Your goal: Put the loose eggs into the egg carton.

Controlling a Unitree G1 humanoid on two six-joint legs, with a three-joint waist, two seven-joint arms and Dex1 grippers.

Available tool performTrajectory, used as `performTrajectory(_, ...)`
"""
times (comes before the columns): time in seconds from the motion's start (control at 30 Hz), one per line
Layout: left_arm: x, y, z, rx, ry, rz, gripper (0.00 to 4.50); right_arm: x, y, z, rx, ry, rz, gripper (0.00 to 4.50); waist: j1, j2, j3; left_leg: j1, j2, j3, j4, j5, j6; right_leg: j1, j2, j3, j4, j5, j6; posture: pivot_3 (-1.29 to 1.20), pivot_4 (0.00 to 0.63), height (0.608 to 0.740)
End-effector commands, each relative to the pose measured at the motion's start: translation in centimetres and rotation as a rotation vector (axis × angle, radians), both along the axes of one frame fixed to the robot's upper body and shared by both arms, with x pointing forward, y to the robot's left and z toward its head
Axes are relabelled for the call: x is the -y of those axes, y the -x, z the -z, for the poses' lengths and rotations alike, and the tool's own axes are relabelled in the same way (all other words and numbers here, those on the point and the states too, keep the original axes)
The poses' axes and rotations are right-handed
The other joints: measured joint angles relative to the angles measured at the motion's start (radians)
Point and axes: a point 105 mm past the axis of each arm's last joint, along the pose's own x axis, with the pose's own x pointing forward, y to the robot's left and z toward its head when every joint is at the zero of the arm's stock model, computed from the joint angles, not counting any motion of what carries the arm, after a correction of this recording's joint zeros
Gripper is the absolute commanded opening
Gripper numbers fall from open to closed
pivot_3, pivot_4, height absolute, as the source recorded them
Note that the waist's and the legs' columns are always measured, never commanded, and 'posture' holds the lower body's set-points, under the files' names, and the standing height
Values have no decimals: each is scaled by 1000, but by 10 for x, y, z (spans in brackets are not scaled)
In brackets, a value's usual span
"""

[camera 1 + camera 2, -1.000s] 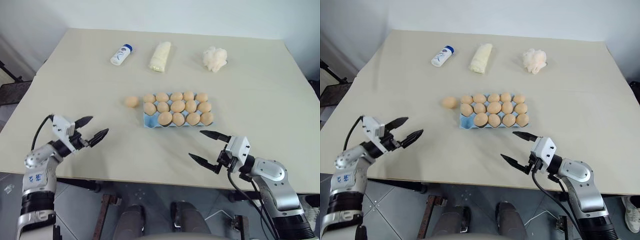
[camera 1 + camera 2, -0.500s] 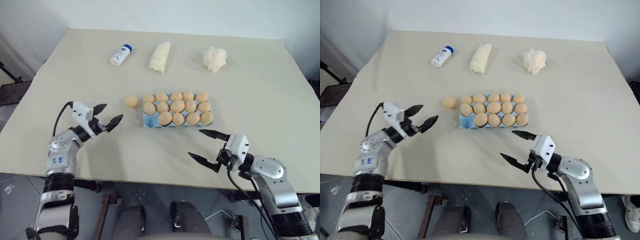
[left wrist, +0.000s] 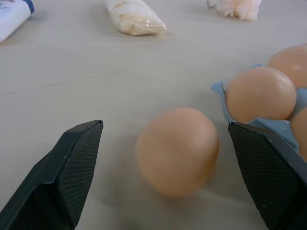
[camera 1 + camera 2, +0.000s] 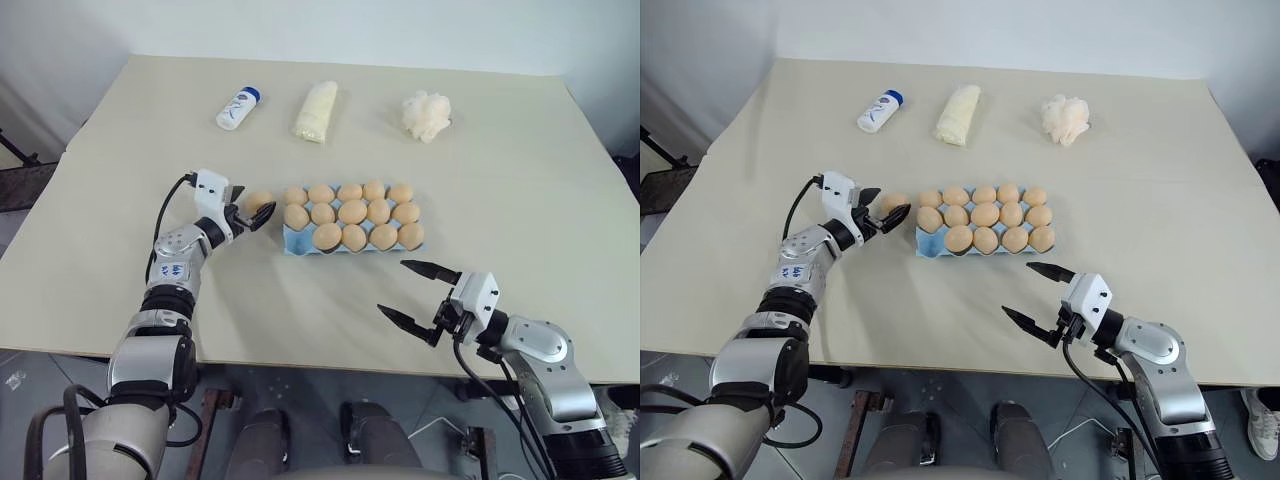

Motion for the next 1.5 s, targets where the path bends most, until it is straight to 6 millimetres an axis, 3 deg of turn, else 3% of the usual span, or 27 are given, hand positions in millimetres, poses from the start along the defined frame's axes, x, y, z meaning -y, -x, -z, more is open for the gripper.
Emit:
performTrajectory(0.03,7,-6,-8,17,-17,-1,4454,0,1,-13,57,-14,8,4500,1,0,0,0,0,0,0,0,0,0,0,0,0,0,0,0,150,740)
performTrajectory(0.07,8,-6,-8,18,-19,0,4454,0,1,-13,58,-14,9,4500,1,0,0,0,0,0,0,0,0,0,0,0,0,0,0,0,150,740)
performTrajectory(0.17,9,-7,-8,17,-8,2,3896,1,0,-14,60,-14,14,4500,0,0,0,0,0,0,0,0,0,0,0,0,0,0,0,0,150,740)
performTrajectory(0.37,5,-3,-11,40,23,27,2104,0,0,-13,61,-18,20,4500,1,0,0,0,0,0,0,0,0,0,0,0,0,0,0,0,150,740)
performTrajectory(0.5,6,10,-30,162,68,148,2104,-1,0,-13,59,-21,21,4500,-1,0,0,0,0,0,0,0,0,0,0,0,1,0,0,0,150,740)
performTrajectory(0.7,30,43,-48,291,31,438,2104,-4,0,-10,45,-24,3,4500,0,0,0,0,0,0,1,2,-3,0,0,0,1,0,0,0,150,740)
performTrajectory(0.9,50,65,-28,282,-120,605,2104,-7,-3,-12,48,-27,-9,4500,0,0,0,0,0,0,2,1,0,1,0,1,1,0,0,0,150,740)
performTrajectory(1.13,55,64,-11,204,-123,629,2104,-9,-4,-12,52,-27,-15,4500,-1,0,0,0,0,0,2,1,0,1,0,1,1,0,0,0,150,740)
performTrajectory(1.3,57,65,-16,212,-119,647,3517,-8,-3,-13,54,-30,-11,4500,0,0,0,0,0,0,2,1,1,1,0,1,1,0,0,0,150,740)
performTrajectory(1.37,41,69,-19,226,-148,633,4127,-6,-1,-12,51,-26,-8,4500,-1,0,0,0,0,0,2,1,1,1,0,1,1,0,0,0,150,740)
performTrajectory(1.5,7,83,-24,220,-194,600,4127,-1,1,-13,46,-18,-3,4500,-11,0,0,1,1,0,-1,1,0,0,0,1,2,0,0,0,150,740)
